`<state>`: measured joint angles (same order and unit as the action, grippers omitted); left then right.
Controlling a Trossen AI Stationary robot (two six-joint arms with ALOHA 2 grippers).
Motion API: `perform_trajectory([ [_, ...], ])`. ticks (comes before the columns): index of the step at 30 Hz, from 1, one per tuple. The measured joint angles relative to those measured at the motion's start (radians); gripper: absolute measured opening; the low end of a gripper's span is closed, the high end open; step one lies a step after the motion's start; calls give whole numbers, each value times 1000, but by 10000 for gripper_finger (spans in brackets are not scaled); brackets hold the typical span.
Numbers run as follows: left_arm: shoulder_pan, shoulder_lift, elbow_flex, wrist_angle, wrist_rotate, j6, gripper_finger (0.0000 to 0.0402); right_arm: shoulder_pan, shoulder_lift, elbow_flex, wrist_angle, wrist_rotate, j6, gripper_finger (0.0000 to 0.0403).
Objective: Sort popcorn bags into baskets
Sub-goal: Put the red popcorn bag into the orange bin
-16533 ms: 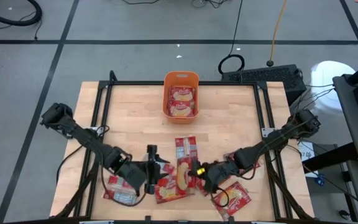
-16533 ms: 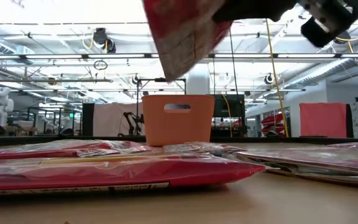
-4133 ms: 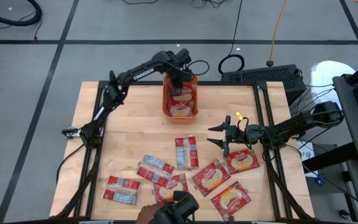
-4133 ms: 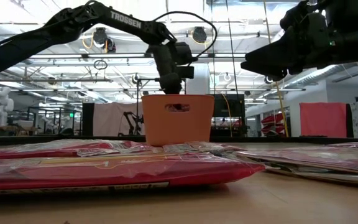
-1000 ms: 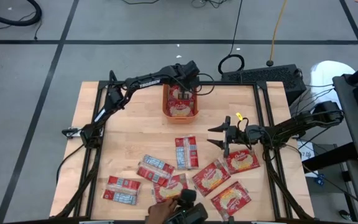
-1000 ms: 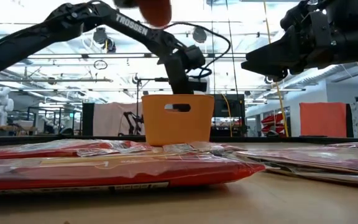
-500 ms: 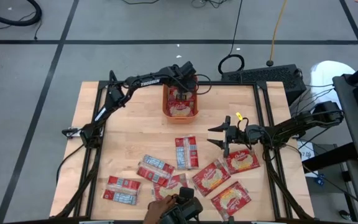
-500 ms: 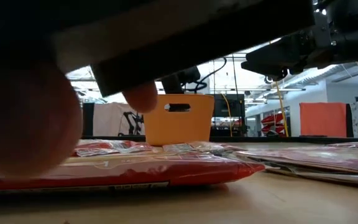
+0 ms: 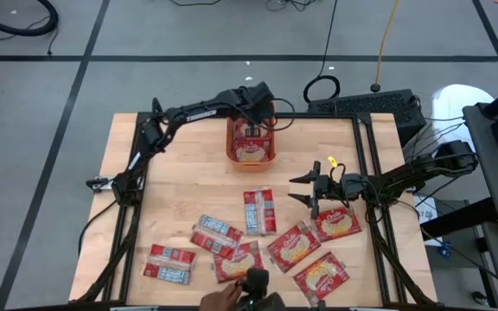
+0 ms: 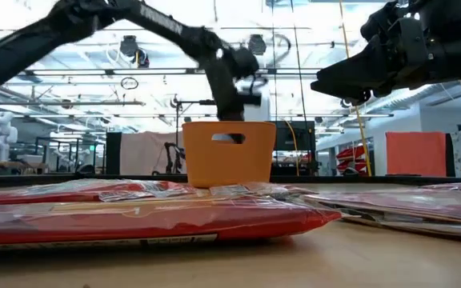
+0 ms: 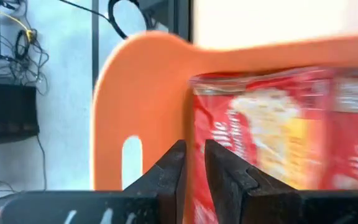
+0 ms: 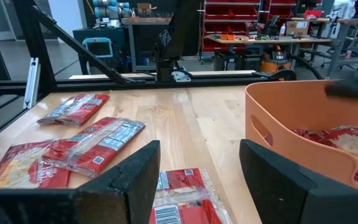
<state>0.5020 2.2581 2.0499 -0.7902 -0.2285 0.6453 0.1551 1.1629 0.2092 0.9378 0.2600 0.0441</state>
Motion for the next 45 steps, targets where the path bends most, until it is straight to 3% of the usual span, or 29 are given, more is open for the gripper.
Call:
perform_trajectory([
  [5,-39,-133,0,-114,38,-82,65,0,0,0,-18,1,24,212],
  [10,-73,-250,-4,-223,175,-171,65,0,0,0,-41,2,45,212],
  [14,-139,-349,-108,-236,197,-197,65,3,0,0,-52,2,72,212],
  [19,-242,-515,-410,-67,202,-248,65,19,0,0,-73,2,98,212],
  [23,-347,-651,-683,162,175,-290,65,39,0,1,-119,0,116,212],
  [29,-480,-770,-993,471,111,-324,65,67,8,81,-330,-1,165,212],
  [34,-529,-774,-1126,614,66,-408,65,115,101,204,-500,-18,162,212],
  [38,-537,-763,-1194,721,62,-484,65,167,242,277,-501,-55,106,212],
  [45,-543,-762,-1272,899,63,-543,65,234,490,430,-506,-21,24,212],
])
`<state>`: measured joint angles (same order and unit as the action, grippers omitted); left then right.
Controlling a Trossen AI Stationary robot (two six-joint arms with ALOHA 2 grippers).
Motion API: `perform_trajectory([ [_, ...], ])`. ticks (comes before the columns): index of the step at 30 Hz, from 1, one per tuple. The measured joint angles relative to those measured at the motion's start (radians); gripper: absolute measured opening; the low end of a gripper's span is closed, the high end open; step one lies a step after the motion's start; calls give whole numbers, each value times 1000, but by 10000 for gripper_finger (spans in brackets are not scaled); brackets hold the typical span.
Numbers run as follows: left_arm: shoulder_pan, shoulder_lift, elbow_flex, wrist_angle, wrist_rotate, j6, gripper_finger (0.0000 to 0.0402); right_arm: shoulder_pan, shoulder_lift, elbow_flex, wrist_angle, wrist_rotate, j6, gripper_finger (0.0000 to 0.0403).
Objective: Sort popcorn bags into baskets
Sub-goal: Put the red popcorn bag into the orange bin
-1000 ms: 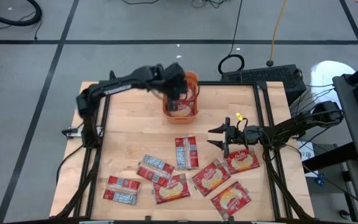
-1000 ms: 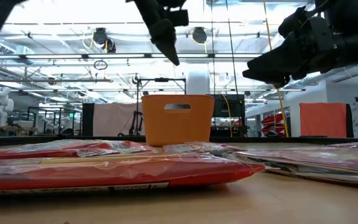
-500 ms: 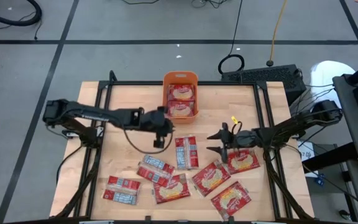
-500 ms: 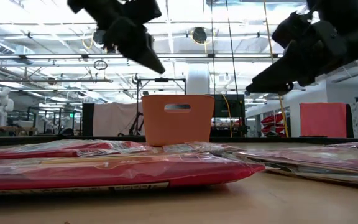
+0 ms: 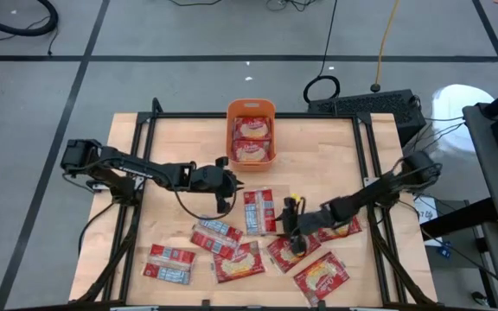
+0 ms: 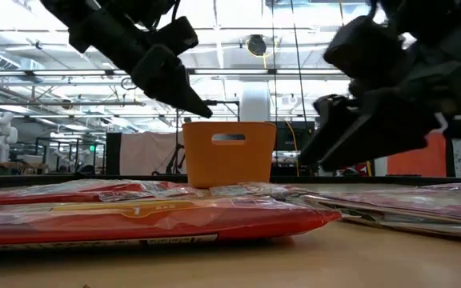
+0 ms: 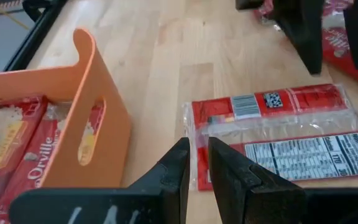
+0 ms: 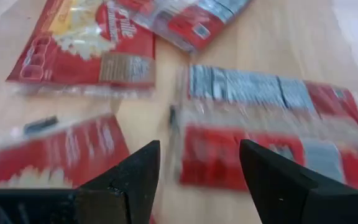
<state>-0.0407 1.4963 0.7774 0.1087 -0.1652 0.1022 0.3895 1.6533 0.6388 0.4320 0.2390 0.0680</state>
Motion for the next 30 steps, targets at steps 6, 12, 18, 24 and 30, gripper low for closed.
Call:
perform_trajectory([
  [6,-8,0,-14,21,7,-1,65,12,116,87,7,20,-4,212],
  [12,-29,6,-12,35,7,-28,65,41,148,99,-24,85,-36,210],
  [18,-71,7,-12,75,7,-41,65,52,173,102,-37,167,-78,160],
  [24,-108,8,-12,112,9,-68,65,31,171,101,-8,177,-114,59],
  [30,-137,7,-12,112,7,-113,67,4,159,98,59,177,-141,8],
])
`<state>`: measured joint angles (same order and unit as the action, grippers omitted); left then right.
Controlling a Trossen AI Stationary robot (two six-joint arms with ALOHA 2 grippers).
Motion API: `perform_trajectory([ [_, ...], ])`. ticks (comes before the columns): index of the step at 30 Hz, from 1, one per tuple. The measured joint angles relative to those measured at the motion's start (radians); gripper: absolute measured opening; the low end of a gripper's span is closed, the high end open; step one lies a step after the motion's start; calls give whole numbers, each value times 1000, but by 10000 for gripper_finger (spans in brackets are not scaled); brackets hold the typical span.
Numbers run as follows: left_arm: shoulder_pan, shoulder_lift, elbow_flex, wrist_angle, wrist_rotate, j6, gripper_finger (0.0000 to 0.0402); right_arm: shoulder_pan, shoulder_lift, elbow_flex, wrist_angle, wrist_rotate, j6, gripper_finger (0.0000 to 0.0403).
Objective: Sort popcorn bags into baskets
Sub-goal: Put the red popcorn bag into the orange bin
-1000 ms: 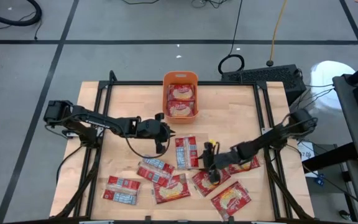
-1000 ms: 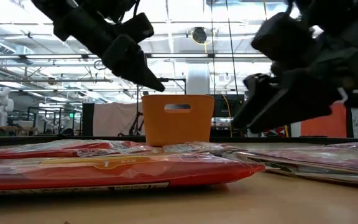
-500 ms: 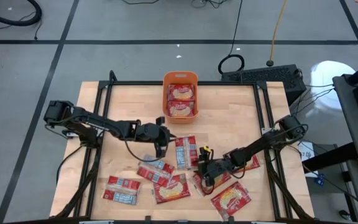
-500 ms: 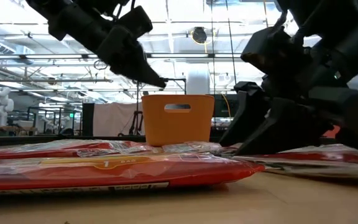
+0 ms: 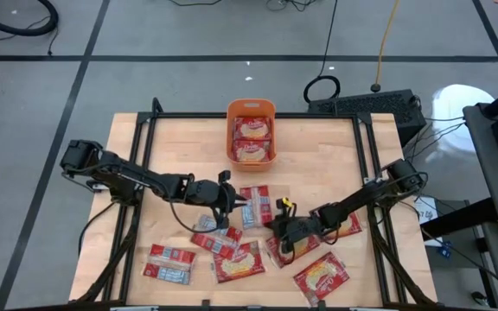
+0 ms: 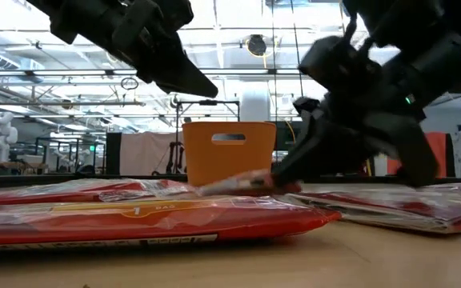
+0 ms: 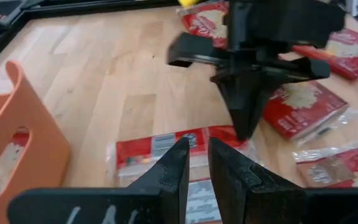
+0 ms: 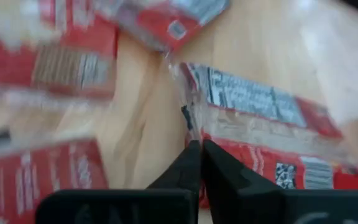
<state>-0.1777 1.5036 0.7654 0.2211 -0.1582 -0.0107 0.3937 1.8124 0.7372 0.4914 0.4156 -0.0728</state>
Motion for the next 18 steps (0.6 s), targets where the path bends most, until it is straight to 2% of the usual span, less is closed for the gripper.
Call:
perform_trajectory([
  [5,-32,11,1,28,-11,16,102,-43,-61,0,15,2,44,2],
  [13,-55,110,1,102,-144,31,217,-121,-139,0,20,-2,79,0],
  [18,-68,206,1,159,-183,42,269,-179,-146,0,18,-76,121,0],
])
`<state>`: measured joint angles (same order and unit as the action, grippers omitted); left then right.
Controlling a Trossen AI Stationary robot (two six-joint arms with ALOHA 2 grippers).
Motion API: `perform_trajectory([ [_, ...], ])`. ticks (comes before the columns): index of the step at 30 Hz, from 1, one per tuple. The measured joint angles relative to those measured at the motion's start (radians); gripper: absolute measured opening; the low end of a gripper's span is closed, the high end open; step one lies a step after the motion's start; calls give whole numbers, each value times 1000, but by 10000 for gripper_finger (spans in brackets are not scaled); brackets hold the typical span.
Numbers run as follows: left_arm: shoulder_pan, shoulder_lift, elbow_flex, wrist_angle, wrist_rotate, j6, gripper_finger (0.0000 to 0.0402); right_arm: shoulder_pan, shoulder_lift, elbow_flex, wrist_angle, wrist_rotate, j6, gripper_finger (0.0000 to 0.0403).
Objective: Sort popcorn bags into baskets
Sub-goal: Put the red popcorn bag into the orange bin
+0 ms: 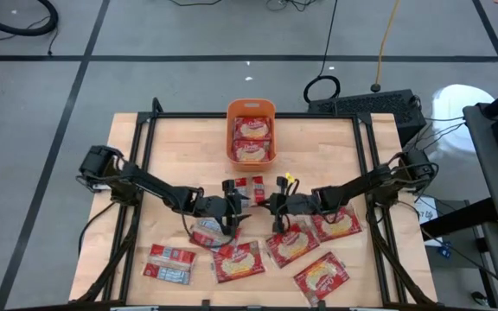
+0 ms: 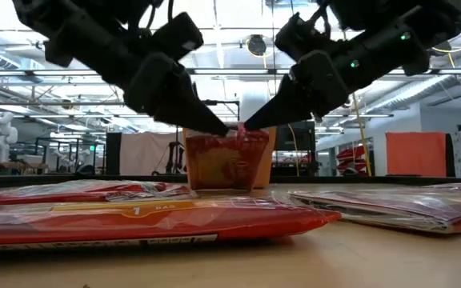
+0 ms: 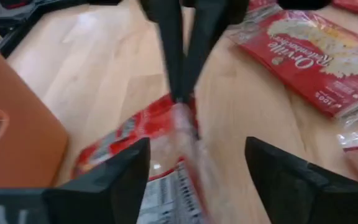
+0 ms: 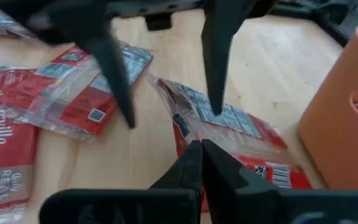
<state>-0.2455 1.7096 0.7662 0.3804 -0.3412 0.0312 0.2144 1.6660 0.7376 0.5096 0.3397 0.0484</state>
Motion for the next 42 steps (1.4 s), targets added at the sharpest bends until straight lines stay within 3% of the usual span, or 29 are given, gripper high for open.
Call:
perform_trajectory([
  [5,4,57,0,20,-35,-9,285,-32,0,0,1,-4,15,0],
  [10,2,86,0,5,-237,12,255,-50,0,0,40,-21,12,0],
  [15,-12,85,0,11,-346,108,181,-61,0,0,53,-35,9,0],
  [23,-15,84,19,20,-345,150,18,-71,-19,0,78,-40,-19,0],
  [27,-14,69,35,27,-344,124,21,-66,-74,0,78,23,-92,13],
  [33,-16,-26,40,4,-322,69,22,-54,-200,-12,54,29,-181,78],
  [37,-15,-117,38,-29,-317,61,8,-38,-274,-53,-3,30,-190,125],
  [42,-11,-214,40,-37,-302,56,24,-22,-320,-147,10,29,-129,169],
])
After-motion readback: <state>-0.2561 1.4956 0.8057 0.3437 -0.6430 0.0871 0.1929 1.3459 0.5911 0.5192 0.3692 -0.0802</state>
